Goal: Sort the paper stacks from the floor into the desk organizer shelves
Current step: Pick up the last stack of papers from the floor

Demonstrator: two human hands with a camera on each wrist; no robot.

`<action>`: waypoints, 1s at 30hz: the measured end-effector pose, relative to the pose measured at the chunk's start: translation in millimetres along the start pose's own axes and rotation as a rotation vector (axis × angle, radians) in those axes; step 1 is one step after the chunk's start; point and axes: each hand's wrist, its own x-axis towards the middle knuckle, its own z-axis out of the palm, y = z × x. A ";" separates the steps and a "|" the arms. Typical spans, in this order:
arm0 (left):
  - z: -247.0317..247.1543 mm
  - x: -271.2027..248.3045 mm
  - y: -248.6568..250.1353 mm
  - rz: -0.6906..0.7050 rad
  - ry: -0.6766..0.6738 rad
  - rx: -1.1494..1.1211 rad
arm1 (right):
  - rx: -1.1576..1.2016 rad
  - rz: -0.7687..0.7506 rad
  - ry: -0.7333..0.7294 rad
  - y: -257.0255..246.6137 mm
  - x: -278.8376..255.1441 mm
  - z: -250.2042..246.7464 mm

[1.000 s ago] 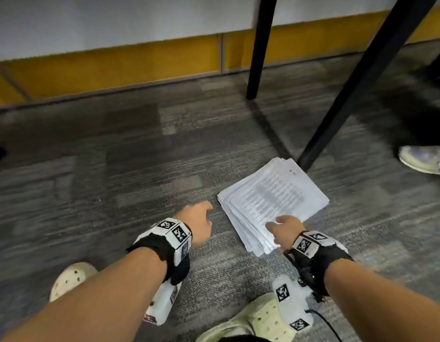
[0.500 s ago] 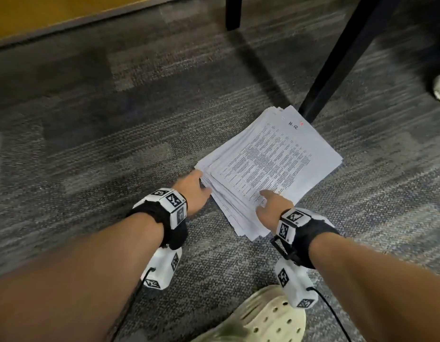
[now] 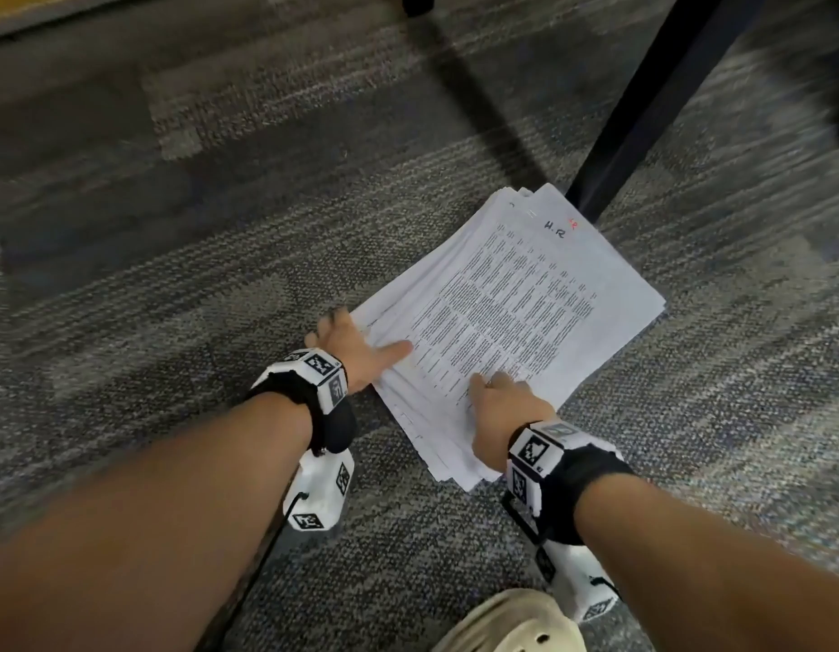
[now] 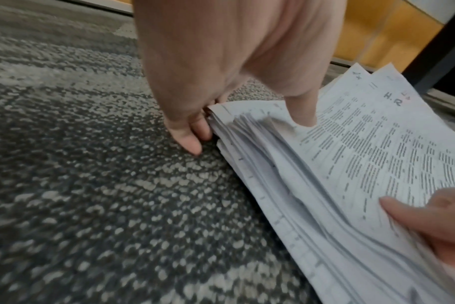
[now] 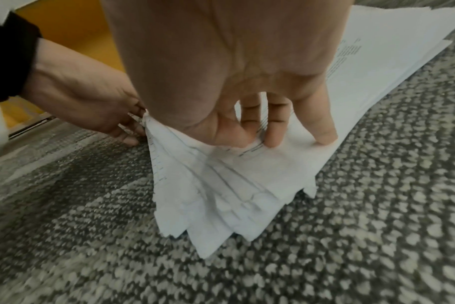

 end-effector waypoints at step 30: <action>5.4 -1.6 22.5 -0.026 -0.148 -0.660 | -0.125 -0.062 -0.164 1.8 12.3 -29.5</action>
